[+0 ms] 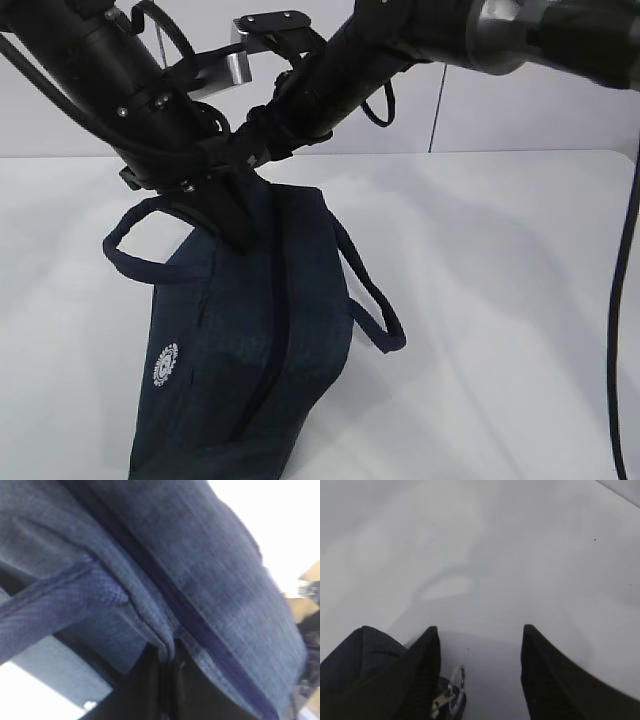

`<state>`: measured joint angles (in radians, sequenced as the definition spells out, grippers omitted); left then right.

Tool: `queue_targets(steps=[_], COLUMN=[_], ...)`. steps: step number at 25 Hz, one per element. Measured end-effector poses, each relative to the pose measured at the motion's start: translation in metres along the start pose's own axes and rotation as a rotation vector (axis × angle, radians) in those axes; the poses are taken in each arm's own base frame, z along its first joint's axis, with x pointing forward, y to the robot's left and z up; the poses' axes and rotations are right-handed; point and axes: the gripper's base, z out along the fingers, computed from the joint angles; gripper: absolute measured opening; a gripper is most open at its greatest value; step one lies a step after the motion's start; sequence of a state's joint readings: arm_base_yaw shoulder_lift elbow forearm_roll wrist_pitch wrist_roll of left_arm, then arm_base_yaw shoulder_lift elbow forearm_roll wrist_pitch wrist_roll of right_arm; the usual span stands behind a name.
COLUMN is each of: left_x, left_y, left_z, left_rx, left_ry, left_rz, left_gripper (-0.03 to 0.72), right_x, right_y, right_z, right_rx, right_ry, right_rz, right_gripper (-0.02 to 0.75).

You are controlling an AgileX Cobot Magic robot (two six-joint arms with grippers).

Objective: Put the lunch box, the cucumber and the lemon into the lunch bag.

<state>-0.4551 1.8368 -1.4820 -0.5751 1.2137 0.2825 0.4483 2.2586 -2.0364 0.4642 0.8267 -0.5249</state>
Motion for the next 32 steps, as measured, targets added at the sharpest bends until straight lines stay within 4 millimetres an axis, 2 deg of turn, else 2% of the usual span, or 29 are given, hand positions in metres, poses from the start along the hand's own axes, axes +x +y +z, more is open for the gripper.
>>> queue_targets(steps=[6, 14, 18, 22, 24, 28, 32], left_x=[0.002, 0.007, 0.007, 0.007, 0.007, 0.010, 0.018], left_y=[0.010, 0.029, 0.030, 0.031, 0.031, 0.026, 0.024], left_z=[-0.004, -0.010, -0.010, -0.010, -0.011, -0.026, -0.059], left_rx=[-0.060, -0.221, -0.240, -0.249, -0.250, -0.255, -0.275], left_ry=[0.016, 0.053, 0.053, 0.049, 0.045, 0.005, -0.087], left_rz=[-0.028, -0.070, -0.078, -0.099, -0.104, -0.107, -0.139], left_gripper=[-0.001, 0.011, 0.096, 0.269, 0.327, 0.362, 0.365], right_x=[-0.004, 0.006, 0.003, -0.002, -0.003, -0.008, -0.014], right_y=[0.004, 0.006, 0.002, -0.001, 0.000, 0.003, 0.008], right_z=[-0.031, -0.052, -0.063, -0.071, -0.076, -0.090, -0.112], right_rx=[0.051, 0.081, 0.144, 0.204, 0.217, 0.230, 0.255], right_ry=[0.077, 0.289, 0.320, 0.310, 0.306, 0.282, 0.242], right_rz=[-0.036, -0.010, -0.016, 0.005, 0.012, 0.019, 0.032], right_gripper=[0.379, 0.379, 0.379, 0.379, 0.379, 0.380, 0.380])
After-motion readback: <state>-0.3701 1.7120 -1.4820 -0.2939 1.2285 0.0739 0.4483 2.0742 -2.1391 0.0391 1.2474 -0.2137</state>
